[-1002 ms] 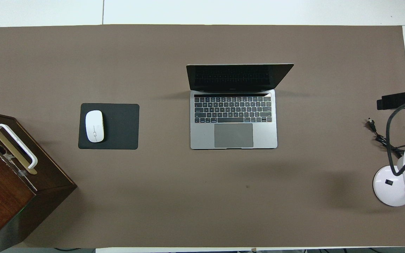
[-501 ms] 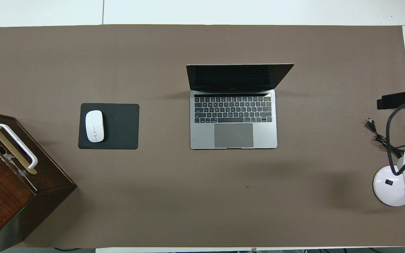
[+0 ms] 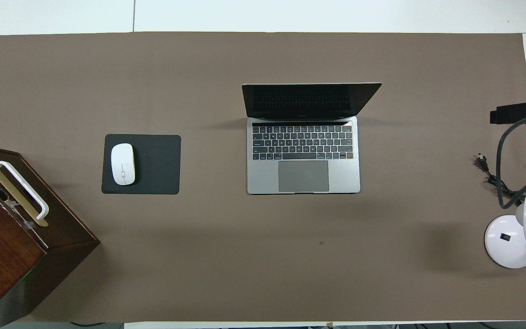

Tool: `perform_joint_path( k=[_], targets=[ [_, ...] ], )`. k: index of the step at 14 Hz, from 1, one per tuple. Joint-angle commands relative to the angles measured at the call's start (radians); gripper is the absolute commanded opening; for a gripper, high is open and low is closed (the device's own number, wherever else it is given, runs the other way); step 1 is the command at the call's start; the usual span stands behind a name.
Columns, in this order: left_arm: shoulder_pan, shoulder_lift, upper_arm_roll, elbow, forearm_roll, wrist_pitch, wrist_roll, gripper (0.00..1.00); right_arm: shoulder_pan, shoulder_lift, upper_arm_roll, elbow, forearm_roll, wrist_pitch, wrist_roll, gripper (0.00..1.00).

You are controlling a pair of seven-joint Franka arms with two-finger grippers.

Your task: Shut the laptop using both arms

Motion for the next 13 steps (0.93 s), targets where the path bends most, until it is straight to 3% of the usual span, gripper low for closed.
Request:
perform_joint_path(
  k=[1,3,7,13],
  targets=[
    [0.030,0.009,-0.006,0.017,0.012,-0.030,0.002,1.00,0.002,0.052,0.006,0.055,-0.007,0.014,0.039,0.59],
    [0.030,0.008,-0.006,0.017,0.012,-0.036,0.002,1.00,0.002,0.072,0.011,0.073,-0.012,0.028,0.054,0.43],
    [0.031,0.006,-0.006,0.016,0.012,-0.039,0.003,1.00,0.002,0.074,0.019,0.073,-0.010,0.029,0.065,0.34],
    [0.031,0.003,-0.006,0.008,0.014,-0.044,0.003,1.00,0.002,0.078,0.019,0.067,-0.010,0.029,0.071,0.49]
  ],
)
